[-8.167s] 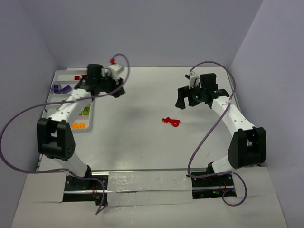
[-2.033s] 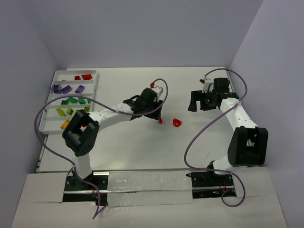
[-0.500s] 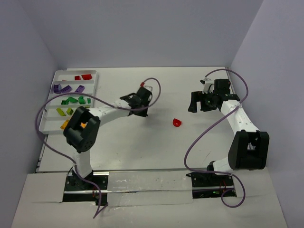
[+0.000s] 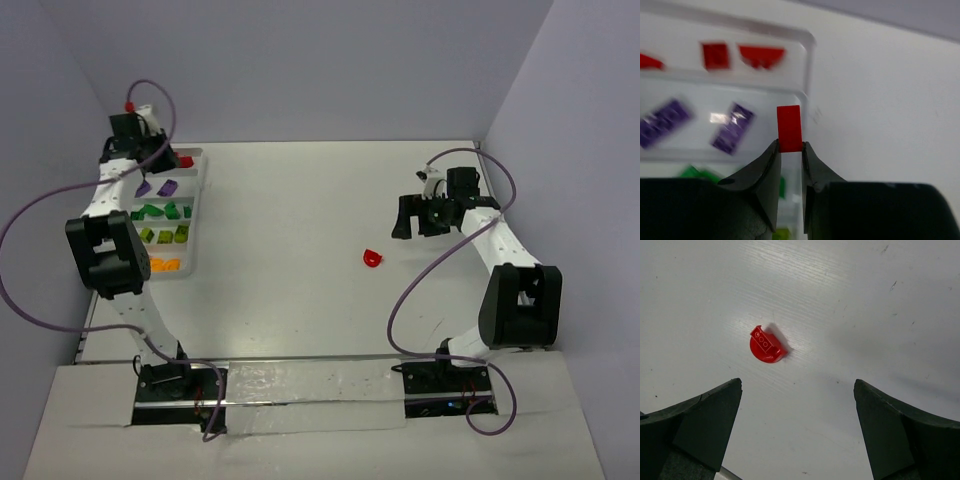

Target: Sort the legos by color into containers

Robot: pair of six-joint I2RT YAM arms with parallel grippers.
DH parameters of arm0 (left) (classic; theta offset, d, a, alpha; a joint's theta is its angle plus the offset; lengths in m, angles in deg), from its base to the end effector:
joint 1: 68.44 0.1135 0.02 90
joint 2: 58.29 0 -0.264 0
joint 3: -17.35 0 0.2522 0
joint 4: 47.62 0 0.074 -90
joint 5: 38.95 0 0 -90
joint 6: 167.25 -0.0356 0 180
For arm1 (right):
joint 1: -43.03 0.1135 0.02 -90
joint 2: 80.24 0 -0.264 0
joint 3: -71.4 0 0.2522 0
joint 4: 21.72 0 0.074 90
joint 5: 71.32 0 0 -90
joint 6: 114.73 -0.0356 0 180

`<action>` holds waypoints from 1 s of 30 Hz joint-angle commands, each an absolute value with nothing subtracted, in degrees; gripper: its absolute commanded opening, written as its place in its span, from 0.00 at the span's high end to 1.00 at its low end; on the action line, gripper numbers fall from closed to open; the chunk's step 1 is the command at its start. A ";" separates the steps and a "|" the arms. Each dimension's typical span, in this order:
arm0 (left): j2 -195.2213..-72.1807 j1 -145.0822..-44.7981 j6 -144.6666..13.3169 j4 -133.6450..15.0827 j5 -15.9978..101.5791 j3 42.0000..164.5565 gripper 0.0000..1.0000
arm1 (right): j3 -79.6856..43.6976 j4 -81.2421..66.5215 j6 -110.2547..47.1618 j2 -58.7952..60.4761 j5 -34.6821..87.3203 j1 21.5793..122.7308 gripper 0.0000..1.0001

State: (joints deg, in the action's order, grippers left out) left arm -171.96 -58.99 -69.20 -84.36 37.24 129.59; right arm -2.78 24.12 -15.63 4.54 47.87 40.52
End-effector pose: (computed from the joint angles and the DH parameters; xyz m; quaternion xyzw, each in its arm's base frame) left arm 0.4586 0.0677 0.2819 -0.0839 0.8905 -0.1028 0.4352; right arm 0.3024 0.0041 0.2424 -0.1259 0.9208 0.2118 0.3024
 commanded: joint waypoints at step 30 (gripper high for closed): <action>-200.76 -48.75 -71.86 -69.91 42.99 157.69 0.59 | -5.71 26.17 -11.07 6.98 48.35 43.88 0.02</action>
